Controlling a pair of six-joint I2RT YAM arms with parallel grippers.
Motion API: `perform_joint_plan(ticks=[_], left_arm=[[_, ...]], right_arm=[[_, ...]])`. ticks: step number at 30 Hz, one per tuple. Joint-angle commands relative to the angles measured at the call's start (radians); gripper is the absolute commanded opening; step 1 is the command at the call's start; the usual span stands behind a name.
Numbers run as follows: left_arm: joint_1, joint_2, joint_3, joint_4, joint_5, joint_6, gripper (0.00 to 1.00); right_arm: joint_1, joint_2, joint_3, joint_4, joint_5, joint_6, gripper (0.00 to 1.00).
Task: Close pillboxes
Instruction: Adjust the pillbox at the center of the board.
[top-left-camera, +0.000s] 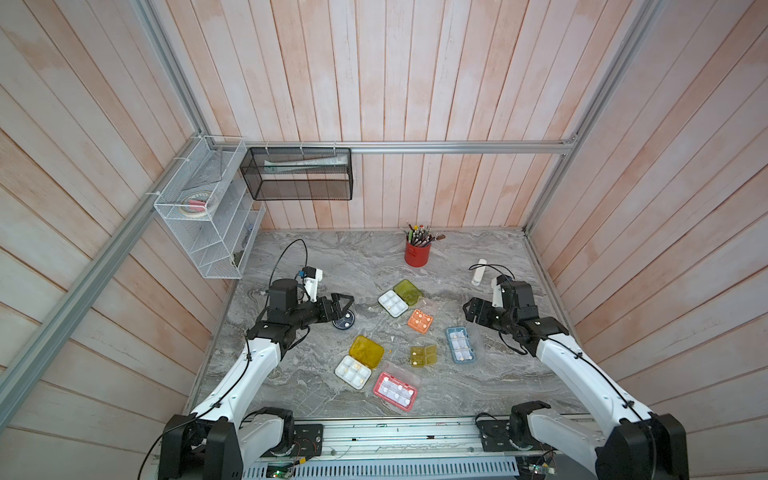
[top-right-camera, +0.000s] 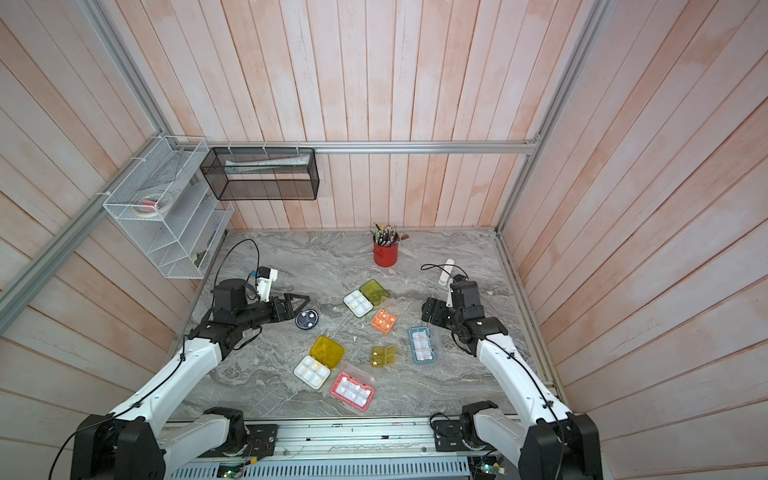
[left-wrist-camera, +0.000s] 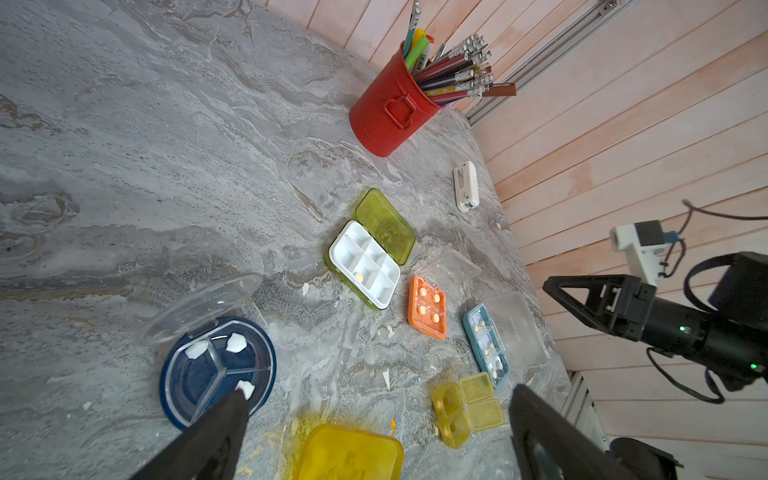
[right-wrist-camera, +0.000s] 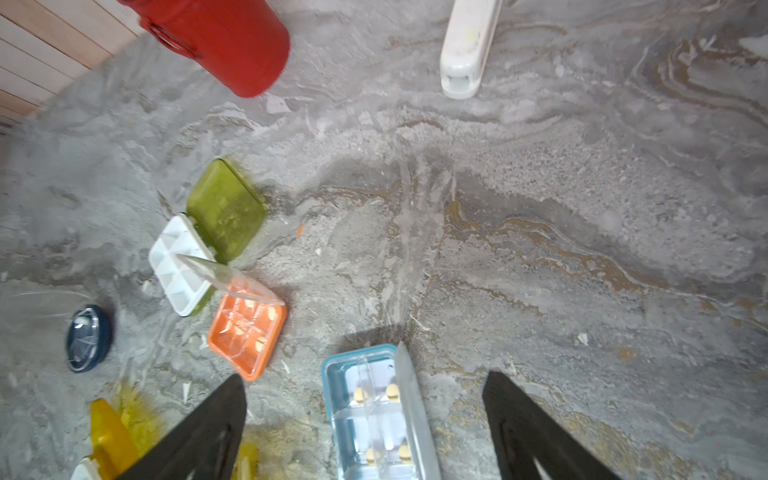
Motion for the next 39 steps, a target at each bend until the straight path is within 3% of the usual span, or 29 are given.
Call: perform_joint_plan(ticks=[1, 8, 12, 19, 29, 39], left_arm=[[-0.004, -0.004, -0.004, 0.031, 0.019, 0.004, 1.00], [-0.003, -0.008, 0.006, 0.013, 0.039, 0.013, 1.00], [-0.003, -0.020, 0.007, 0.010, 0.038, 0.015, 1.00], [-0.003, -0.026, 0.010, -0.003, 0.031, 0.021, 1.00], [-0.001, -0.015, 0.019, -0.010, 0.028, 0.020, 1.00], [-0.001, -0.012, 0.017, -0.012, 0.023, 0.018, 1.00]], right_arm=[[0.032, -0.020, 0.027, 0.018, -0.028, 0.060, 0.91], [0.080, 0.040, 0.026, 0.166, -0.145, 0.181, 0.91], [0.118, 0.106, 0.047, 0.181, -0.163, 0.173, 0.91], [0.198, 0.121, 0.046, 0.151, -0.119, 0.169, 0.91], [0.371, 0.053, -0.031, 0.144, -0.015, 0.277, 0.91], [0.413, 0.015, -0.119, 0.166, -0.019, 0.351, 0.91]])
